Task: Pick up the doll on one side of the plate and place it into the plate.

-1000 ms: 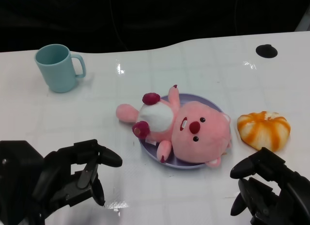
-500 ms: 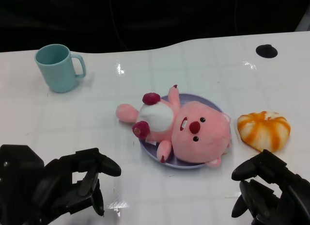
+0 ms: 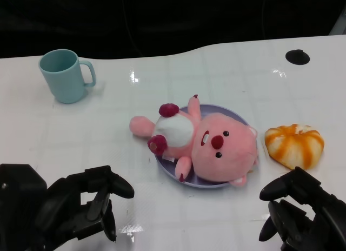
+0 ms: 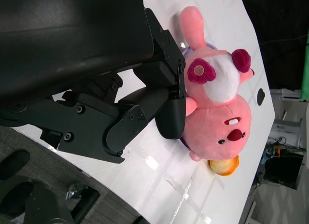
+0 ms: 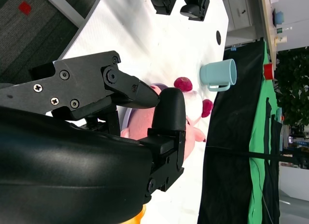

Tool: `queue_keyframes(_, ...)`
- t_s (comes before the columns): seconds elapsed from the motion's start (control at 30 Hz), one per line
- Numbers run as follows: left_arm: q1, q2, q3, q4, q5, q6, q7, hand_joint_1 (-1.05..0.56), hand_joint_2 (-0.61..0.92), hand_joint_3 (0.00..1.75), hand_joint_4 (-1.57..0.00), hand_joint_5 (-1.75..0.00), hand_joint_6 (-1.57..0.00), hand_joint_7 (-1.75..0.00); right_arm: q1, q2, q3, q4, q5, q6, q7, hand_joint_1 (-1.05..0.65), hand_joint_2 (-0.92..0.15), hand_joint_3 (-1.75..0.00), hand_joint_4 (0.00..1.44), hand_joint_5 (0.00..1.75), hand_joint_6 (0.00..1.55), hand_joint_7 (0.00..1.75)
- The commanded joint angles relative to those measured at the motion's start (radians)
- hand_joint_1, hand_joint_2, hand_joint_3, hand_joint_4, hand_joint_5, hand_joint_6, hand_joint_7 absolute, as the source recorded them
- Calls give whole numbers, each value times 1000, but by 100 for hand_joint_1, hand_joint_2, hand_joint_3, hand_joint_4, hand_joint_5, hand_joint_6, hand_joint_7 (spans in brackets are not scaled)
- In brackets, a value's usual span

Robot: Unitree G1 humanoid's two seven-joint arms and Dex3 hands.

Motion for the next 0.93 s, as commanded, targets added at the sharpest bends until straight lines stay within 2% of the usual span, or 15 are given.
queue_keyframes(0.03,1,6,8,0,-5,-20,-12,-14,50,128,-86,-175,-73,-164,-3,-7,-1,3,-13,-18,-4,-25,-92,-68,50,175,32,174)
queue_keyframes(0.4,2,5,6,11,-1,-19,-10,-15,46,133,-82,-175,-74,-162,-17,-6,-7,15,-2,-19,7,-26,-92,-68,50,175,32,175)
queue_keyframes(0.83,-4,6,2,0,0,-6,-8,-19,47,129,-84,-175,-75,-162,-37,-7,-10,28,8,-6,9,-26,-91,-67,49,175,31,174)
queue_keyframes(0.93,-5,5,3,16,-2,-16,-16,-15,47,128,-85,-175,-76,-161,-34,-7,-1,18,-1,3,1,-29,-91,-66,48,175,32,174)
